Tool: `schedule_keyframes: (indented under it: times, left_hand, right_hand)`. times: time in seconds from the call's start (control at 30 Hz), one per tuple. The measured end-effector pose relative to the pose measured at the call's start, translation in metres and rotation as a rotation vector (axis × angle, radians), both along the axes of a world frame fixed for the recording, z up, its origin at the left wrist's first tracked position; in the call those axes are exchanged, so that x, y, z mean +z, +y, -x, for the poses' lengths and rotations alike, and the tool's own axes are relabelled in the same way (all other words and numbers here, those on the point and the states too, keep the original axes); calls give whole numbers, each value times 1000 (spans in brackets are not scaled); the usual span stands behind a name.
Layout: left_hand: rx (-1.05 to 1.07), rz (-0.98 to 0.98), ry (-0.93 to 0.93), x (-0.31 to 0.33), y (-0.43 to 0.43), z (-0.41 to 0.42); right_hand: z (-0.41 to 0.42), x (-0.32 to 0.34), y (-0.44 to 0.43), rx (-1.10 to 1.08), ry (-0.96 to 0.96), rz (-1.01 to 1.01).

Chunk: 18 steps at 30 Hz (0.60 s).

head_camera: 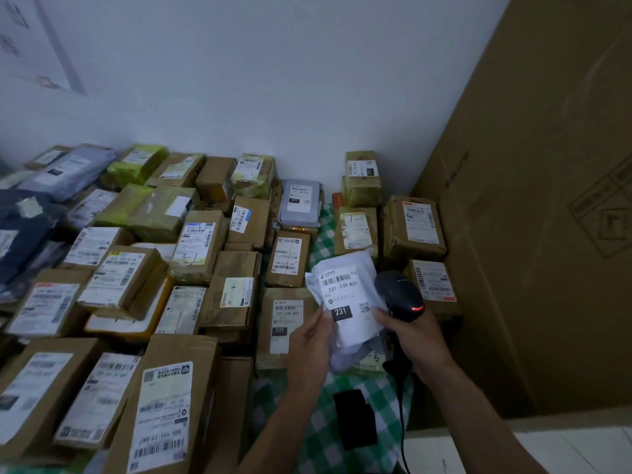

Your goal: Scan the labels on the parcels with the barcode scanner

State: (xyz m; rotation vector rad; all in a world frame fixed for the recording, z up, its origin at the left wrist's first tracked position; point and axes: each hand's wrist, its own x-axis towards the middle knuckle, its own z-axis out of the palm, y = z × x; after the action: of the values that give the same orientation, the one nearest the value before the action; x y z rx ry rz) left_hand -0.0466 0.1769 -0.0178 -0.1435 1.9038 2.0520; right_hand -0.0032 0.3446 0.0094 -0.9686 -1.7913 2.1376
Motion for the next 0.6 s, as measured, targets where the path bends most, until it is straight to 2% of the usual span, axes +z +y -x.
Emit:
schedule_keyframes:
  times: [0.1,0.33,0.47,0.6]
  left_hand:
    - [5,-5,46,5,1,0]
    - [123,-10,101,11,4,12]
    - [158,-8,157,4,9,22]
    - [178,31,172,-8,12,29]
  right_hand:
    - [0,4,-1,8,-29,-6]
    - [0,38,-3,159,-103,-202]
    - [1,61,-8,320,-136,-158]
    - [6,75,-10,388,-153,-120]
